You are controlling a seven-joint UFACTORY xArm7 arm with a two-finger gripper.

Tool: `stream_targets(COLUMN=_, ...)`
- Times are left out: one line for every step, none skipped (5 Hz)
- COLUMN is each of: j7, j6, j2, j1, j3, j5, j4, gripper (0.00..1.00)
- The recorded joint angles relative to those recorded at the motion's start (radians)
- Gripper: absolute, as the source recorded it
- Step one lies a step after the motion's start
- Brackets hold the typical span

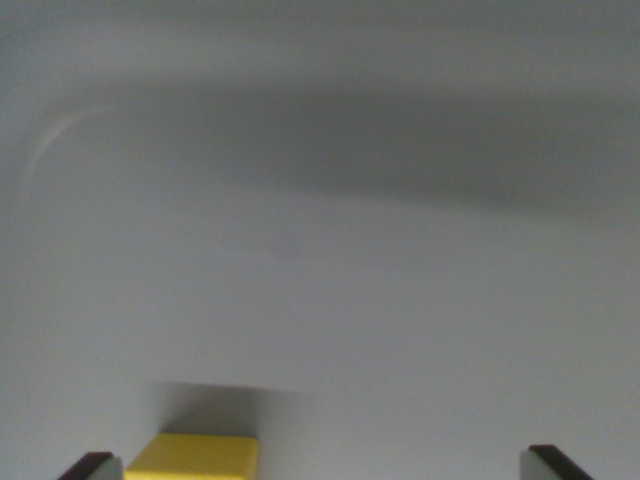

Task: Pick yellow cube

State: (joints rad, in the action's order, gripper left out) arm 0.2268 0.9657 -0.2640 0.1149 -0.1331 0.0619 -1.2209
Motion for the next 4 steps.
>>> stream_targets(j7=0.019, j6=-0.042, j2=-0.02, j1=0.0089, j3=-0.006, j5=0.0031, j4=0.026, gripper=0.0)
stream_targets(j7=0.019, j6=-0.042, j2=-0.02, j1=0.0089, j3=-0.006, j5=0.0031, j4=0.026, gripper=0.0)
stream_targets(j7=0.038, j6=-0.087, j2=-0.04, j1=0.0181, j3=-0.013, j5=0.0064, j4=0.054, gripper=0.0)
stream_targets(j7=0.038, j6=-0.087, j2=-0.04, j1=0.0181, j3=-0.013, j5=0.0064, j4=0.054, gripper=0.0)
